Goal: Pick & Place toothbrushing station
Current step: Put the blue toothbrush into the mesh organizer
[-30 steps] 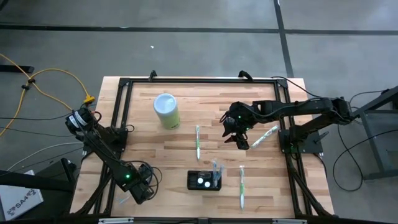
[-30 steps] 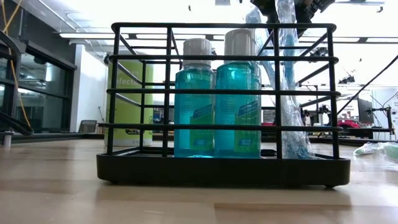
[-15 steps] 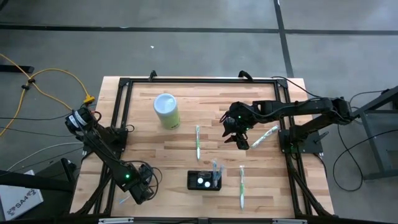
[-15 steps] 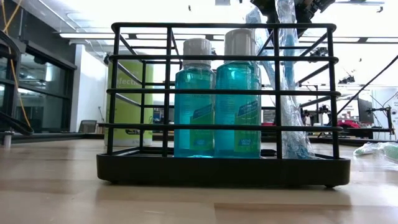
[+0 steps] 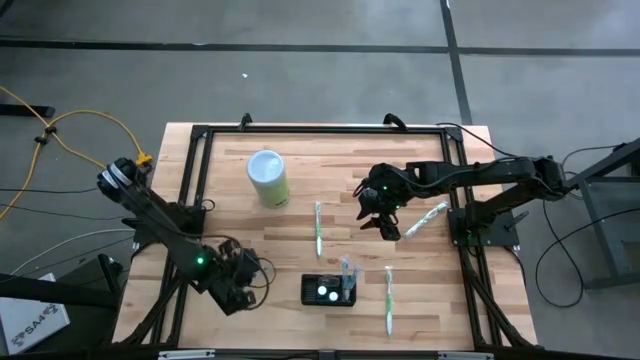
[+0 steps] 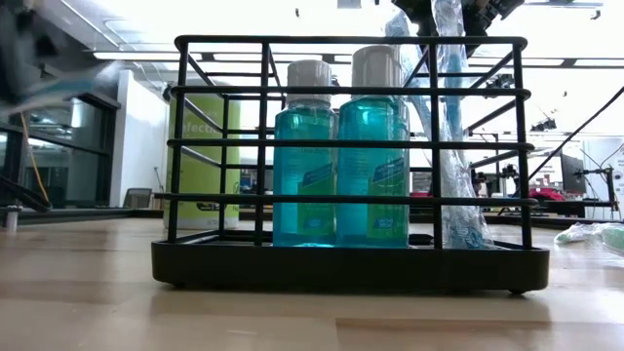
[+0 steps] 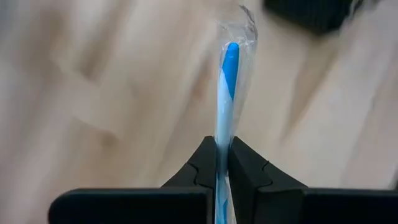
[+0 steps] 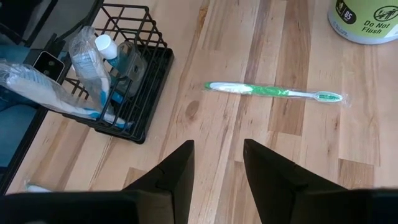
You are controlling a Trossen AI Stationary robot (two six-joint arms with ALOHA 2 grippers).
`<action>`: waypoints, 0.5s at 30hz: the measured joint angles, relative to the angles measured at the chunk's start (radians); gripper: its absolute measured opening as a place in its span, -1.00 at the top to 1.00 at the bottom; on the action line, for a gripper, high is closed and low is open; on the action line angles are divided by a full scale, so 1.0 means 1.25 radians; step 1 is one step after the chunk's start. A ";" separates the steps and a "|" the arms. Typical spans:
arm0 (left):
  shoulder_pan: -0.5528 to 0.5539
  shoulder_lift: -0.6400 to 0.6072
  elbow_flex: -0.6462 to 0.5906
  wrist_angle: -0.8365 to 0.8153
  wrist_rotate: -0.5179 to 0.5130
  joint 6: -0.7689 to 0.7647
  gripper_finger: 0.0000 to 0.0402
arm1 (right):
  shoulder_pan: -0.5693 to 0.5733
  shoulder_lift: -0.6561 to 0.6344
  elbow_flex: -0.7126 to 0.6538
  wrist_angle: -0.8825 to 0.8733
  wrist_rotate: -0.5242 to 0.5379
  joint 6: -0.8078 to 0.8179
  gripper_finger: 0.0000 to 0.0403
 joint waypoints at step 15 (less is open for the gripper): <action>-0.013 -0.040 0.111 -0.087 -0.772 0.400 0.95 | 0.000 0.000 0.000 0.020 0.009 -0.003 0.35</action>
